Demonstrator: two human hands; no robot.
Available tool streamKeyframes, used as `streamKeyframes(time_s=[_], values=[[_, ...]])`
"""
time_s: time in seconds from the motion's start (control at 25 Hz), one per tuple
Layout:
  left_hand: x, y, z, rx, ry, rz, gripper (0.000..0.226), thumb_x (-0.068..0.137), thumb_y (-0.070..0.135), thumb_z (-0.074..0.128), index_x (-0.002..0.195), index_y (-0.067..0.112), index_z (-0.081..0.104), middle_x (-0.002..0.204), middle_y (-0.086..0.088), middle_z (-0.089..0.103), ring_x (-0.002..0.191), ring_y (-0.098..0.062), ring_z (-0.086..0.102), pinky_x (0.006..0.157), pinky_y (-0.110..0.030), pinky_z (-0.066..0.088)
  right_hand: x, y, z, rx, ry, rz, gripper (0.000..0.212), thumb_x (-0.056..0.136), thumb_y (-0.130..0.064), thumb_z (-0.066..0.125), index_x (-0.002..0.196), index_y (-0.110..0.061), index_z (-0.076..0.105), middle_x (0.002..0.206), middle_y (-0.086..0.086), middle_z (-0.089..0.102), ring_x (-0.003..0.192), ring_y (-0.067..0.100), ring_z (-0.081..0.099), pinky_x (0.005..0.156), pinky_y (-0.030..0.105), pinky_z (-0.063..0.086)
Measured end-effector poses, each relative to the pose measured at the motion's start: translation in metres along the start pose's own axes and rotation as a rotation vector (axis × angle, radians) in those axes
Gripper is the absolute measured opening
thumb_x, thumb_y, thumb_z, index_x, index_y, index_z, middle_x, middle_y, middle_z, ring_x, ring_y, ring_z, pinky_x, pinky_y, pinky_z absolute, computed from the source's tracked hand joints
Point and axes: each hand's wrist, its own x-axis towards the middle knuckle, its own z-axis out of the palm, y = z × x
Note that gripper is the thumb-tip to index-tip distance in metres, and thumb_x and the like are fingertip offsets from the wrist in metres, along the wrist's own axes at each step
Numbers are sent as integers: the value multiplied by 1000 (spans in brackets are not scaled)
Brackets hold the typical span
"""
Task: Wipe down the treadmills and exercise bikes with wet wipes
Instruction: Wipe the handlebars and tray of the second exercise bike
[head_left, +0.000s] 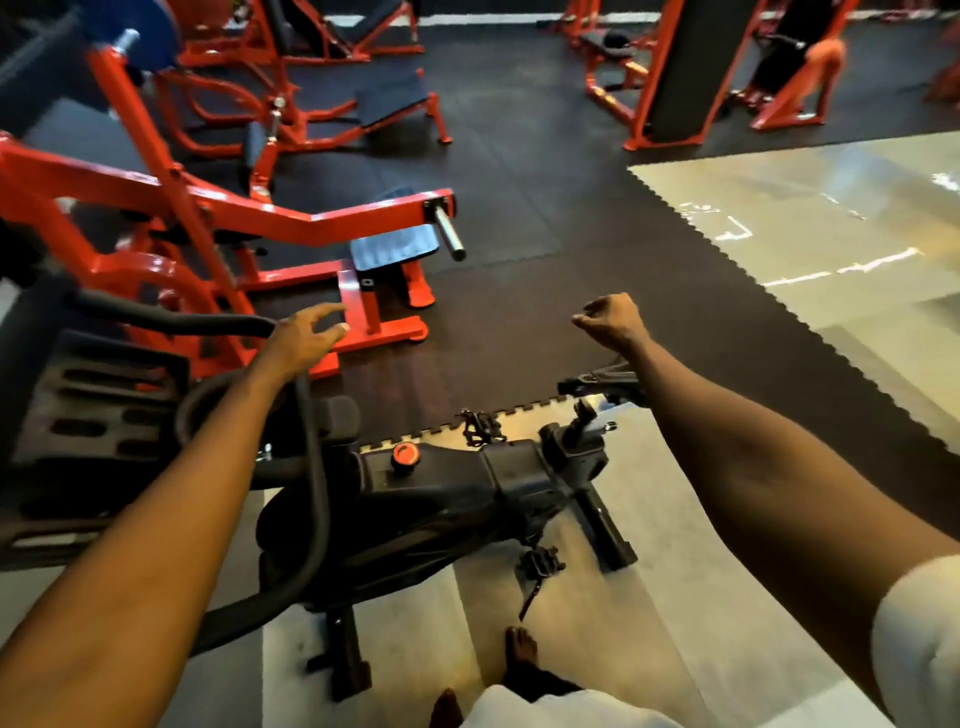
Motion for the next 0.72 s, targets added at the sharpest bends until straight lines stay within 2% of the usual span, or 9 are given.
streamKeyframes(time_s=[0.12,0.24,0.32,0.4,0.52,0.64,0.72], values=[[30,36,33,29,-55,38,42,97,33,64,139,30,60,123,-24,67,108,-40,65,97,-43,49,9,51,-43,-9,63,95,38,90,-28,74,111,3,74,112,19,73,109,30,67,92,41,54],[58,67,72,62,-128,81,46,98,35,63,143,32,54,142,-13,58,128,-35,55,109,-42,41,15,97,-69,-13,89,167,35,87,-22,74,106,9,73,108,23,73,104,33,69,89,48,55],[74,90,108,76,-191,106,48,98,33,63,145,33,53,142,-12,58,128,-31,55,109,-39,40,21,129,-71,-31,80,210,32,85,-13,71,102,14,69,105,29,70,102,37,69,86,51,55],[91,111,148,83,-256,141,51,96,36,65,145,37,50,142,-11,58,128,-29,56,112,-41,41,30,158,-64,-34,39,237,25,82,-8,68,96,13,71,97,28,72,95,33,70,79,47,56],[114,129,209,116,-358,137,56,94,45,63,146,45,45,145,-9,55,132,-28,53,115,-47,37,46,194,-42,-37,-72,267,17,83,-11,65,84,4,74,84,19,72,79,24,65,66,35,46],[127,151,267,160,-444,111,55,95,50,60,147,46,44,150,-8,51,135,-28,50,117,-54,32,64,231,-16,-39,-151,271,13,84,-16,64,84,-7,74,85,14,70,80,27,64,66,32,43],[132,162,297,172,-495,119,58,92,56,57,147,47,42,151,-6,50,137,-28,48,117,-54,32,68,241,-3,11,-171,267,12,84,-14,65,84,-5,72,78,13,65,74,22,57,68,29,39]])
